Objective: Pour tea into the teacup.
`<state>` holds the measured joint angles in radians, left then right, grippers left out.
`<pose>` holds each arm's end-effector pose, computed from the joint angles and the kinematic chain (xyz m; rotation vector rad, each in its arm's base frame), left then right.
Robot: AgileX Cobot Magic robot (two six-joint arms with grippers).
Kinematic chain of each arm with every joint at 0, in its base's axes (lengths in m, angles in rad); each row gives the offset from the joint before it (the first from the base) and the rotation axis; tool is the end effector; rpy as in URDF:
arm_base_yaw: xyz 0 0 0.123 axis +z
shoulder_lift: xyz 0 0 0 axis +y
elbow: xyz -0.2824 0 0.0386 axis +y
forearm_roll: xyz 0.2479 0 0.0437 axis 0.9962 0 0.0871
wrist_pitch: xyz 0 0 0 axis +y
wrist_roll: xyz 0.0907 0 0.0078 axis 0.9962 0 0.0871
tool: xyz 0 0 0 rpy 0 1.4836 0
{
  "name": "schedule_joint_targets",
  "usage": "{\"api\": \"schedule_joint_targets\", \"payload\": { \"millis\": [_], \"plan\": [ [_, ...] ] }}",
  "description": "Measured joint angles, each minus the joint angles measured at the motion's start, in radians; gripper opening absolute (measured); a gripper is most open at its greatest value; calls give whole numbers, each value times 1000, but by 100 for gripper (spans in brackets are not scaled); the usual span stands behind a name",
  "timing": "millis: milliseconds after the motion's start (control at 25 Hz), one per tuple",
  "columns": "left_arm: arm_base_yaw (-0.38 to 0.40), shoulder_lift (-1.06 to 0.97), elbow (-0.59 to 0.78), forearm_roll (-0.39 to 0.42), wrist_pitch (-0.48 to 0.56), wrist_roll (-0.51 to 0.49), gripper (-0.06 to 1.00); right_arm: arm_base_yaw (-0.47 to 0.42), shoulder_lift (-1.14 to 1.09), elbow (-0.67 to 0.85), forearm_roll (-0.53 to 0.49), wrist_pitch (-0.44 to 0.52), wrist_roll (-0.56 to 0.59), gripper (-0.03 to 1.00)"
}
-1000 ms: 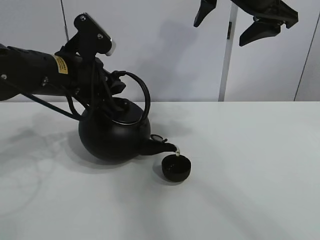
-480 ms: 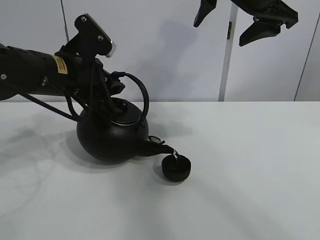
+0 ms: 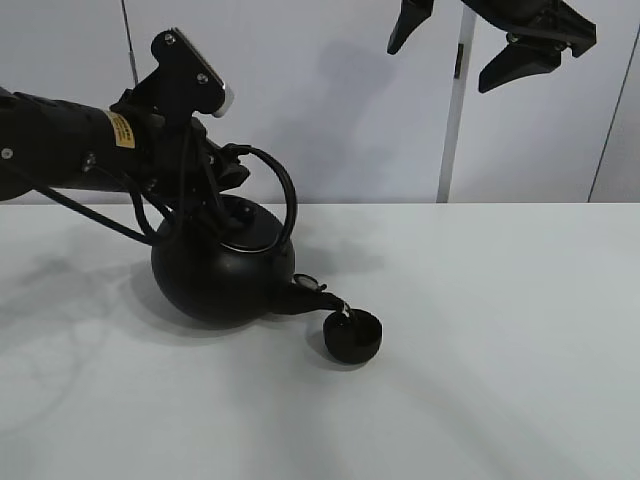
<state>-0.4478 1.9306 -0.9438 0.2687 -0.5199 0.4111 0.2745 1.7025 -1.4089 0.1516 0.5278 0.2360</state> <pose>0.3481 -0.1805 0.1561 1.0932 1.6298 -0.0002 0.3763 0.1132 0.3074 0.0684 2.3324 0.4136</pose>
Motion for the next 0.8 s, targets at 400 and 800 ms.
{"api": "schedule_joint_targets", "payload": {
  "millis": [400, 800],
  "plan": [
    [0, 0, 0, -50, -2, -102, 9, 0, 0, 0, 0, 0, 0, 64],
    [0, -59, 77, -378, -132, -113, 9, 0, 0, 0, 0, 0, 0, 64]
  ]
}}
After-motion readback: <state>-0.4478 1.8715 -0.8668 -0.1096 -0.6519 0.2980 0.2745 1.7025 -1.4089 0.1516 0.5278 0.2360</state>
